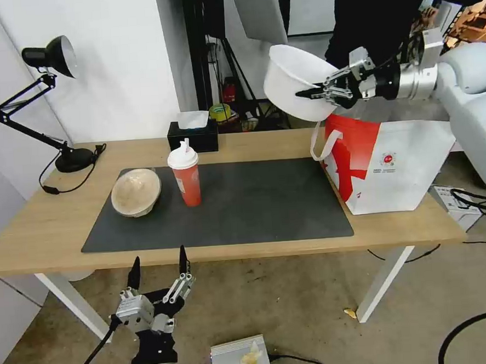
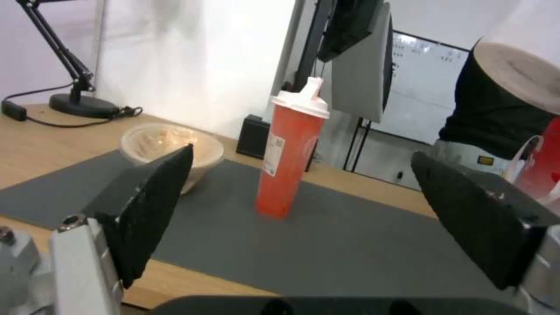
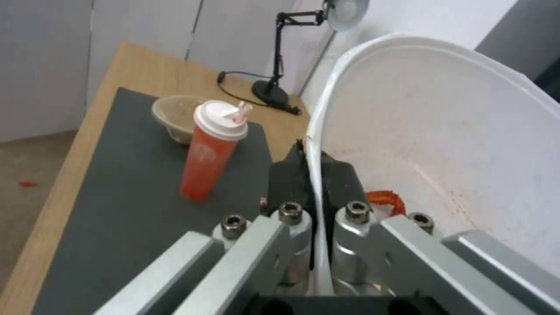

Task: Pick up the trash from the table and place it into the takeout bag.

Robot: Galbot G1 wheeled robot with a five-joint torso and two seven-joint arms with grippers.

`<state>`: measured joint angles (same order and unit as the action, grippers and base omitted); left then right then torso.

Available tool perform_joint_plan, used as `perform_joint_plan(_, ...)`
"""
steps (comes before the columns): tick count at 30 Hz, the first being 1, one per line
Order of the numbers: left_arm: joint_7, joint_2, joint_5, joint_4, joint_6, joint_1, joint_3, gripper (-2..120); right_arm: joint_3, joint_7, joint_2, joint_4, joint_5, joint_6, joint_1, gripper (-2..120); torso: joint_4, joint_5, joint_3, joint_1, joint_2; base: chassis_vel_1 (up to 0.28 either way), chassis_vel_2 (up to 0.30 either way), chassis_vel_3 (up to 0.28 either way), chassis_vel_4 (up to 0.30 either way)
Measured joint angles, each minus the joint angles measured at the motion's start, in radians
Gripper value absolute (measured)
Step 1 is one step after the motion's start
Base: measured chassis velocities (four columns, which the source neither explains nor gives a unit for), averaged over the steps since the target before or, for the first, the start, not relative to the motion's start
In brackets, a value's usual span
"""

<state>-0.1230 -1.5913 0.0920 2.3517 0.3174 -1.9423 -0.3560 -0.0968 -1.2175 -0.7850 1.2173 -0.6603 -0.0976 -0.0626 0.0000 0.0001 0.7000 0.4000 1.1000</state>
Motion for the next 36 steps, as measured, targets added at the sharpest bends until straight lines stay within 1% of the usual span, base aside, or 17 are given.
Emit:
perform_joint_plan(19, 0.0, 0.008, 0.009, 0.009, -0.004, 0.003, -0.01, 100, 0.016, 0.0, 0.03, -0.026, 0.002, 0.007, 0.003, 0, 0.0, 0.0, 0.0, 0.0, 0.0, 0.0, 0.0, 0.0, 0.0)
perform_joint_plan(36, 0.0, 0.019, 0.011, 0.008, -0.004, 0.002, -0.012, 100, 0.053, 0.001, 0.043, -0.112, 0.002, 0.033, 0.018, 0, 0.0, 0.0, 0.0, 0.0, 0.0, 0.0, 0.0, 0.0, 0.0)
